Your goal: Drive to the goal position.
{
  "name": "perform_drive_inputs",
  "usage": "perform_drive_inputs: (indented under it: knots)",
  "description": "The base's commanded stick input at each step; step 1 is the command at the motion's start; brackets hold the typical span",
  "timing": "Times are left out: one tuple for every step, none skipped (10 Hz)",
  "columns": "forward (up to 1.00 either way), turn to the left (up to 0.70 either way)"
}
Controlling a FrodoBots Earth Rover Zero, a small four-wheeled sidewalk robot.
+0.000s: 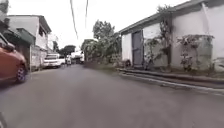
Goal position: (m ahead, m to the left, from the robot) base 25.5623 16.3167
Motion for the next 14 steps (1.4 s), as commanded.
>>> perform_drive_inputs:
  knots:
    - [0.85, 0.1]
    - [0.85, 0.1]
    - [0.85, 0.1]
    - [0.85, 0.1]
    - [0.85, 0.1]
    - [0.85, 0.1]
    - [0.85, 0.1]
    - [0.85, 0.1]
    - [0.85, 0.1]
    - [0.85, 0.1]
    - [0.85, 0.1]
    - [0.85, 0.1]
    - [0.85, 0.1]
    - [0.85, 0.1]
